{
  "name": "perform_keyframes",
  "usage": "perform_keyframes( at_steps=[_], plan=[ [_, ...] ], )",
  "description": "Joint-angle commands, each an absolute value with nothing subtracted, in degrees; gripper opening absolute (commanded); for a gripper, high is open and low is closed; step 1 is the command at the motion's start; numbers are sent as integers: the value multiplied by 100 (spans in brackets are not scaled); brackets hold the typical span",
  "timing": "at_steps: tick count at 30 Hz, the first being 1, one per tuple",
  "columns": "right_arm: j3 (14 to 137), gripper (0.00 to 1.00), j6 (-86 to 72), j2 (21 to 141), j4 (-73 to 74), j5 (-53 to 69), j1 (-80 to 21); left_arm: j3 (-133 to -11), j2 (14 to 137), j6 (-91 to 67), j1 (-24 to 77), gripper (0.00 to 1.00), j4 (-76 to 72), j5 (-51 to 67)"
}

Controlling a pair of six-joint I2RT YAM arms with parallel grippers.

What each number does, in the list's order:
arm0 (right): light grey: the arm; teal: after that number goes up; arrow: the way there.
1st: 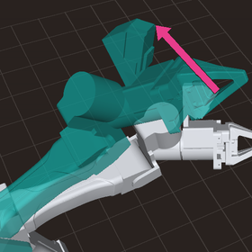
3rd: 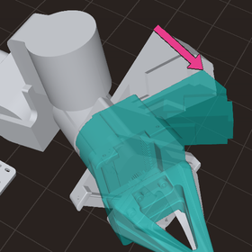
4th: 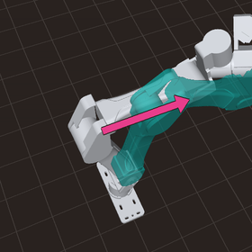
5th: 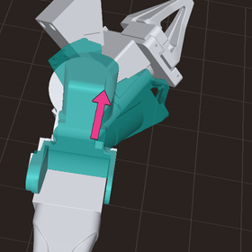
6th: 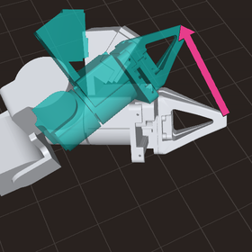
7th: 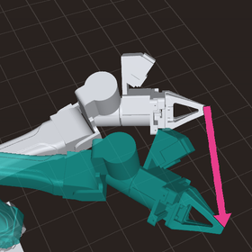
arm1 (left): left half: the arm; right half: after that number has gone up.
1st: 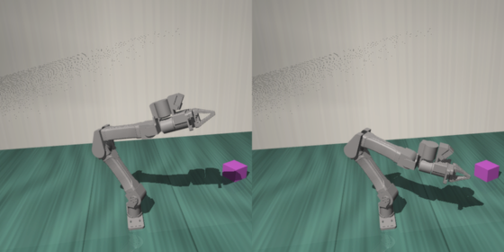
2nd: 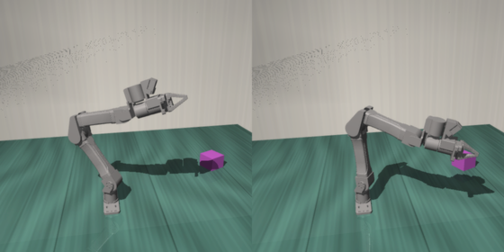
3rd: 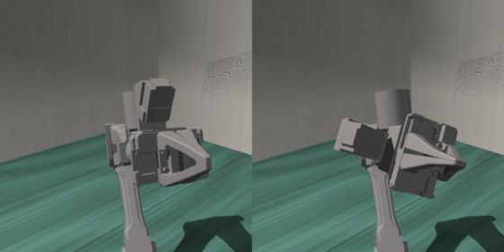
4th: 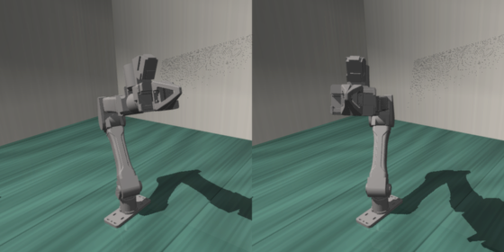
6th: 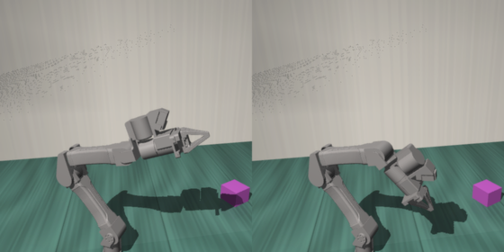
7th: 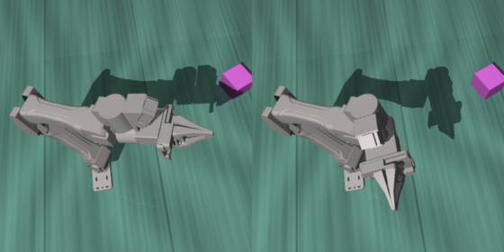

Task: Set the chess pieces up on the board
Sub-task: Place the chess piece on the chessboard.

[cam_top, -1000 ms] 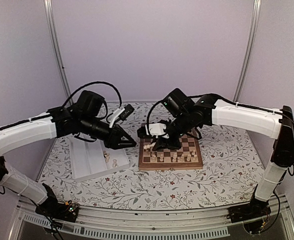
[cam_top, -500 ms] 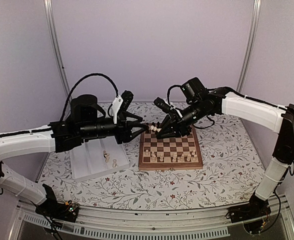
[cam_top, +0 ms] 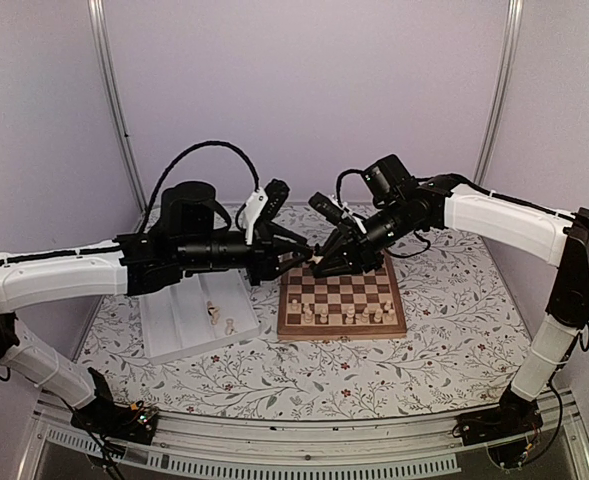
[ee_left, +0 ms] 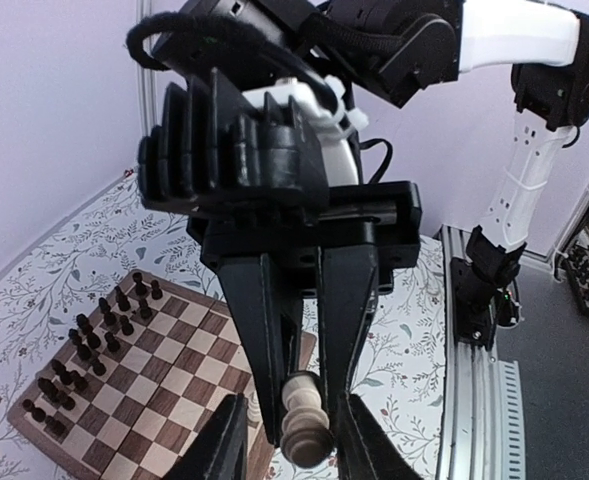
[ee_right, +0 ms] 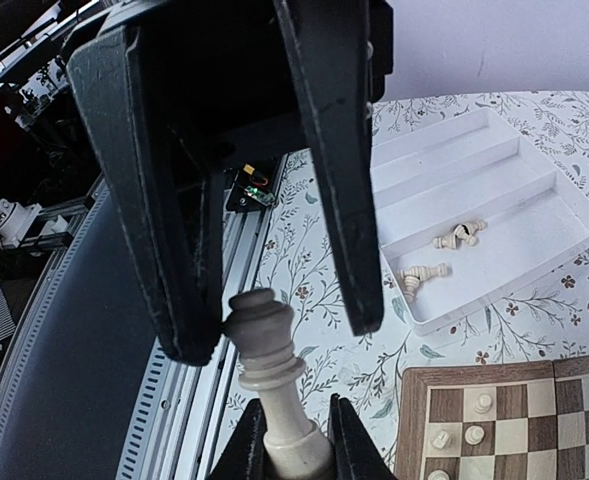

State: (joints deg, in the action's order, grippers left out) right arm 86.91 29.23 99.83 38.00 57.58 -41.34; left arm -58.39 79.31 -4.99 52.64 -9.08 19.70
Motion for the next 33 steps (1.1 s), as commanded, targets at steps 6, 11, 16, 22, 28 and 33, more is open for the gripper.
perform_keyframes(
  at_steps=[6, 11, 16, 22, 28, 33],
  plan=[
    [8616, 9, 2812, 9831, 3672, 5884, -4091, -6088, 8017, -505, 5333, 31, -474, 2184],
    [8558, 10, 2819, 9825, 3665, 5848, -4087, -6155, 8028, -485, 5331, 15, -465, 2212],
    [8441, 29, 2899, 9712, 3682, 5352, -4070, -6363, 8138, -400, 5326, 10, -353, 2223],
    [7985, 44, 3109, 9134, 3896, 4675, -3446, -6994, 8554, -78, 5326, 9, 842, 1801],
    [7252, 48, 3243, 8512, 3973, 4434, -2440, -7583, 9215, 306, 5335, 9, 1646, 1795],
    [6541, 51, 3112, 7998, 3529, 4256, -1811, -8145, 9878, 597, 5344, 9, 2121, 1946]
  ],
)
